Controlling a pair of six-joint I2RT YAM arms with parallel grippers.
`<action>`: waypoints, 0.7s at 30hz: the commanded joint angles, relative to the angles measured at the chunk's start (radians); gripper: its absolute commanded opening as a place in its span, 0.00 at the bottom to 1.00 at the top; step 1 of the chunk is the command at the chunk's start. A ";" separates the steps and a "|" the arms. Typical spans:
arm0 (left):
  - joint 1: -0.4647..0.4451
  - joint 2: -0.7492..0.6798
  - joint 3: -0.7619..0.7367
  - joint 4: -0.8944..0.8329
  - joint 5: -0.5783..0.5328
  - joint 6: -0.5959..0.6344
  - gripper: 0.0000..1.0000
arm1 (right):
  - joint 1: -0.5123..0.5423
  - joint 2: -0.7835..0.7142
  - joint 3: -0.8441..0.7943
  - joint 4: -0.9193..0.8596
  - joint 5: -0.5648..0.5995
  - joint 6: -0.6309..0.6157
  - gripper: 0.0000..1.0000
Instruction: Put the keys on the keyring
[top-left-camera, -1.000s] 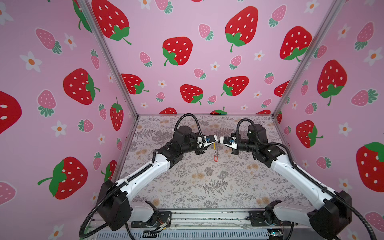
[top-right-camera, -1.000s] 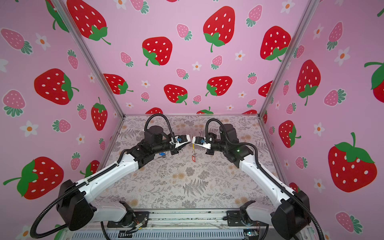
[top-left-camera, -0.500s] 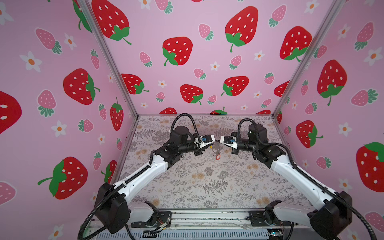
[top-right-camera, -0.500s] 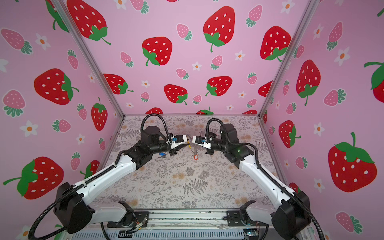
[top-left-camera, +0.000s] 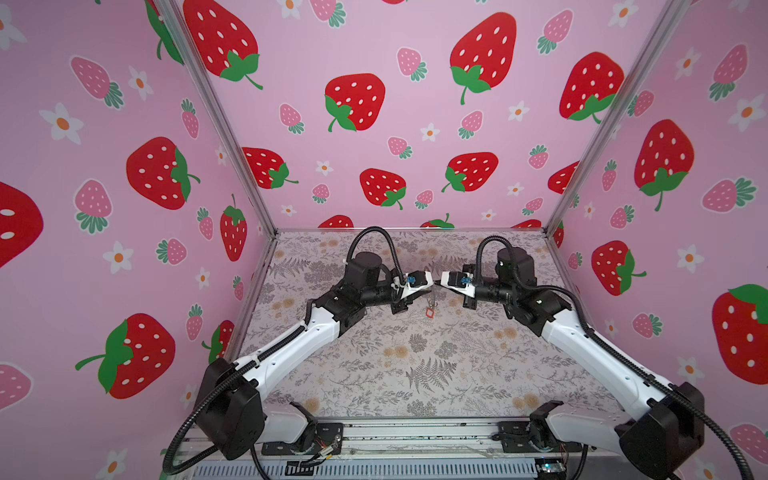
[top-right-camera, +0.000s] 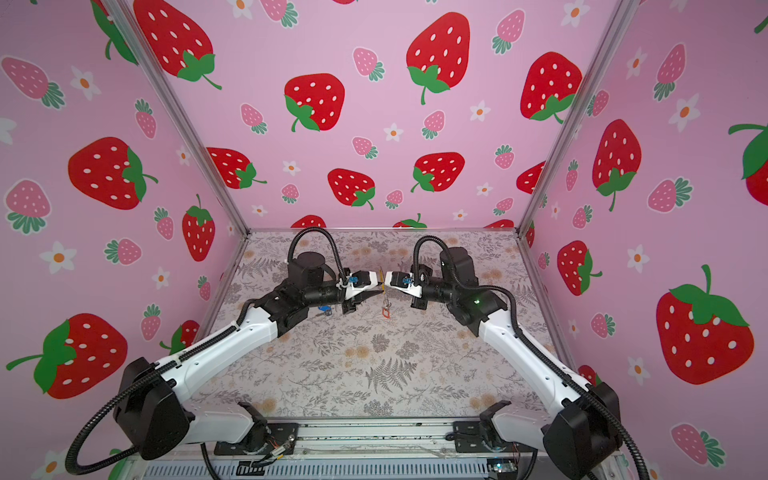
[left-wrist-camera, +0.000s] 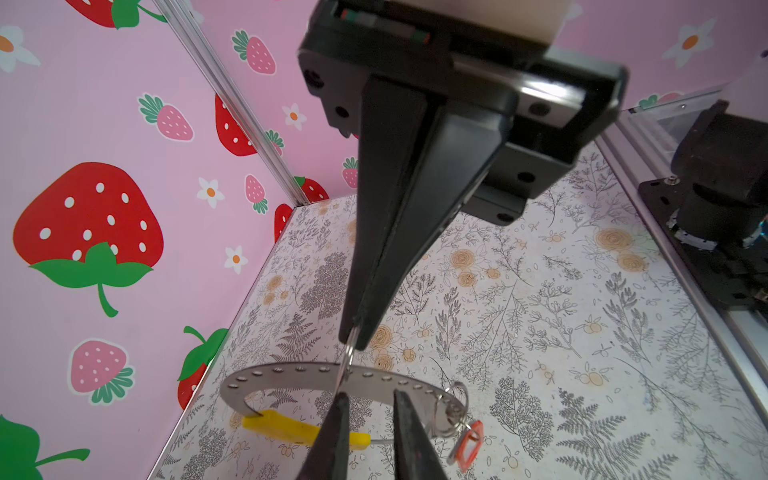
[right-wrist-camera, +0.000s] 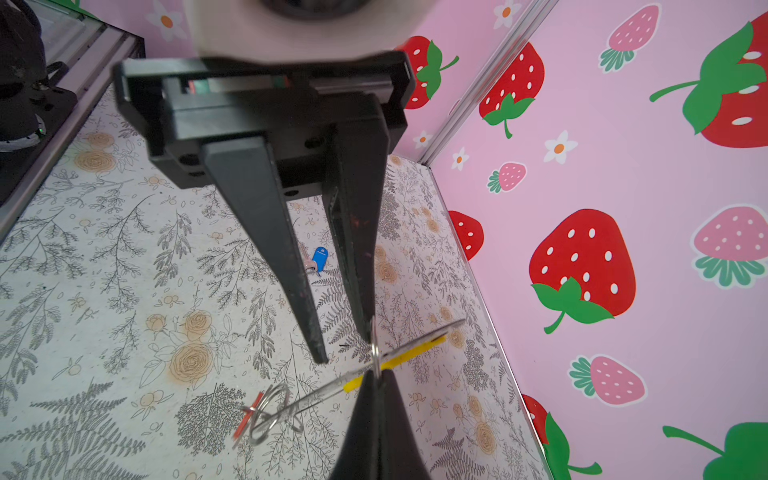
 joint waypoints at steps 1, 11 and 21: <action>-0.006 0.005 0.055 0.028 0.020 -0.006 0.22 | 0.003 0.006 -0.002 0.011 -0.040 -0.013 0.00; -0.005 0.002 0.059 0.040 0.007 -0.020 0.22 | 0.002 0.009 -0.015 0.021 -0.041 -0.029 0.00; 0.009 0.004 0.065 0.023 -0.007 -0.050 0.21 | 0.002 -0.013 -0.054 0.063 -0.027 -0.045 0.00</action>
